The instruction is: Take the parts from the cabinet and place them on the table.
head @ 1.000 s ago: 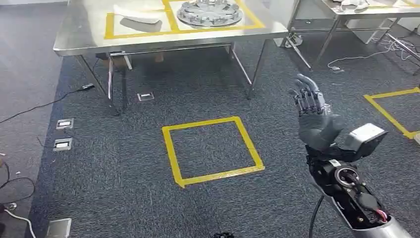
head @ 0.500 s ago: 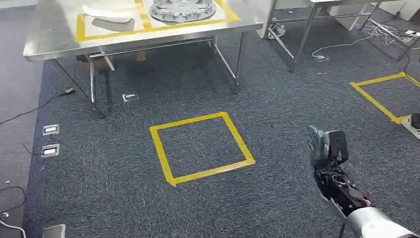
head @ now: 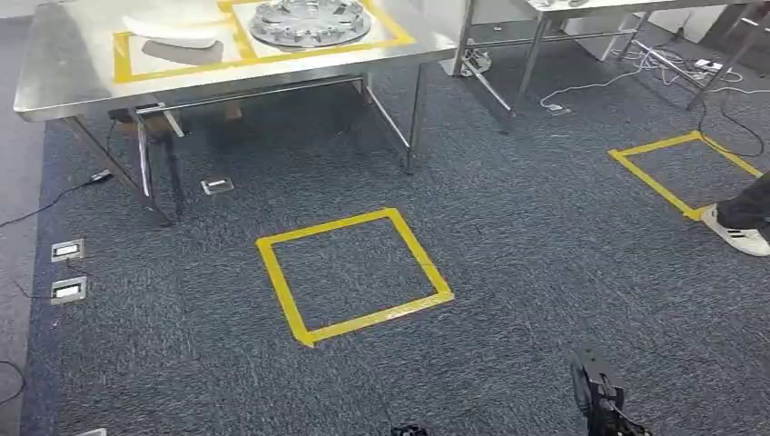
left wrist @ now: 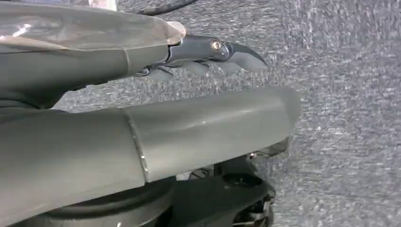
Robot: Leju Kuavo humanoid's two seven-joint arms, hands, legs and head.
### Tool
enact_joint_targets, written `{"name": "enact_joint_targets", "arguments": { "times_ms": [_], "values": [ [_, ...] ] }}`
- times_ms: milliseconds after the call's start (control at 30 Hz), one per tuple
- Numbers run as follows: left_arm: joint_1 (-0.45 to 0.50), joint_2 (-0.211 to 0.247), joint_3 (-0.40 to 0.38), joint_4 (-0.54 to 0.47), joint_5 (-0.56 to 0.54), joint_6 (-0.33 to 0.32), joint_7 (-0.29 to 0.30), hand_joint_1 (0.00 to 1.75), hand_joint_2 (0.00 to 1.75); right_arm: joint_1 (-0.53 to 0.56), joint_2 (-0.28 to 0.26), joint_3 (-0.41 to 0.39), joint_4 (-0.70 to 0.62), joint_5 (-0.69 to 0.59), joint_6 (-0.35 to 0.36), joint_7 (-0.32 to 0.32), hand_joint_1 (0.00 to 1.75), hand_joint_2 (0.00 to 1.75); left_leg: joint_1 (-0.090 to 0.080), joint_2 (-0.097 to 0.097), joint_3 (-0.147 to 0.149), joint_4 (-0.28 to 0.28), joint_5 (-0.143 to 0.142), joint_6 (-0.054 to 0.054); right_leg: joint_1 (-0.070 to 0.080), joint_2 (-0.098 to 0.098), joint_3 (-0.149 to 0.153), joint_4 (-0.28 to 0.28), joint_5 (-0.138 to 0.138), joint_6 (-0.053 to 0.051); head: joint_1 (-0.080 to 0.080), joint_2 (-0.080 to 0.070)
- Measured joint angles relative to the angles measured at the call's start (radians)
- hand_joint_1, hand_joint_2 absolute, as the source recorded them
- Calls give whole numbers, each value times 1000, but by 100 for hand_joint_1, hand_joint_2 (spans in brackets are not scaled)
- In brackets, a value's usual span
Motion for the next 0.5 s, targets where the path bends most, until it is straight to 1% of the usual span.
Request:
{"name": "enact_joint_targets", "arguments": {
  "times_ms": [33,67,100,133,167,200,233,267,300,333,367,400,433,467,500],
  "values": [
    [-2,-3,-3,0,-6,0,3,0,0,-3,0,10,11,23,-1,2,0,0,2,5,1,2,-1,-3,-4,-3,36,-66,39,2,1,0],
    [-6,-5,-4,0,-9,0,4,0,0,-10,0,21,21,46,-4,11,0,0,5,10,2,6,-4,-7,-6,-12,93,-173,89,5,3,0],
    [-9,-5,-5,0,-13,0,4,0,0,-19,0,31,28,68,-10,26,0,0,5,14,2,13,-8,-13,-7,-33,148,-273,126,9,6,0],
    [-11,-4,-6,0,-15,0,5,0,0,-31,2,45,34,96,-16,44,0,0,0,18,0,19,-13,-21,-1,-45,164,-311,114,5,16,0],
    [-14,-5,-10,0,-19,0,8,0,0,-40,2,60,40,125,-21,67,0,0,-2,21,-1,22,-13,-26,0,-29,161,-311,123,-13,14,0],
    [-18,-5,-13,0,-23,-1,12,0,0,-46,2,77,45,153,-21,93,0,0,-2,23,-1,22,-12,-30,1,-27,158,-308,122,-18,4,0],
    [-21,-6,-17,0,-26,-3,17,0,0,-49,2,94,51,177,-21,119,0,0,-2,26,1,20,-10,-35,5,-22,156,-306,121,-24,-3,0],
    [-23,-7,-21,0,-29,-3,20,0,0,-50,3,114,59,194,-21,144,0,0,2,30,2,20,-10,-43,6,-18,156,-309,125,-34,-6,0],
    [-25,-7,-23,0,-32,-4,21,0,0,-51,4,131,62,197,-21,161,0,0,7,20,-2,29,-20,-51,1,-15,159,-315,131,-43,-6,0],
    [-25,-7,-25,0,-34,-4,21,0,0,-52,5,144,66,197,-21,173,0,0,7,1,-17,66,-52,-53,3,-11,156,-315,133,-47,-14,0],
    [-25,-7,-27,0,-34,-4,23,0,0,-52,7,154,68,193,-17,185,0,0,7,-11,-50,138,-97,-54,4,-9,153,-315,135,-54,-22,0],
    [-23,-7,-28,0,-35,-4,24,0,0,-52,11,164,72,188,-14,194,0,0,7,-17,-94,234,-144,-54,7,-5,149,-315,136,-56,-29,0],
    [-21,-7,-30,0,-35,-3,24,0,0,-49,13,175,79,188,-13,199,0,0,7,-19,-134,320,-177,-54,10,1,146,-314,137,-59,-31,0],
    [-19,-7,-33,0,-35,-3,24,0,0,-44,17,185,84,185,-12,202,0,0,6,-20,-158,367,-185,-52,13,7,144,-314,139,-61,-31,0],
    [-19,-7,-35,0,-37,-3,24,0,0,-39,19,194,88,179,-11,204,0,0,6,-20,-153,358,-168,-48,15,14,143,-314,139,-61,-32,0]
  ]
}}
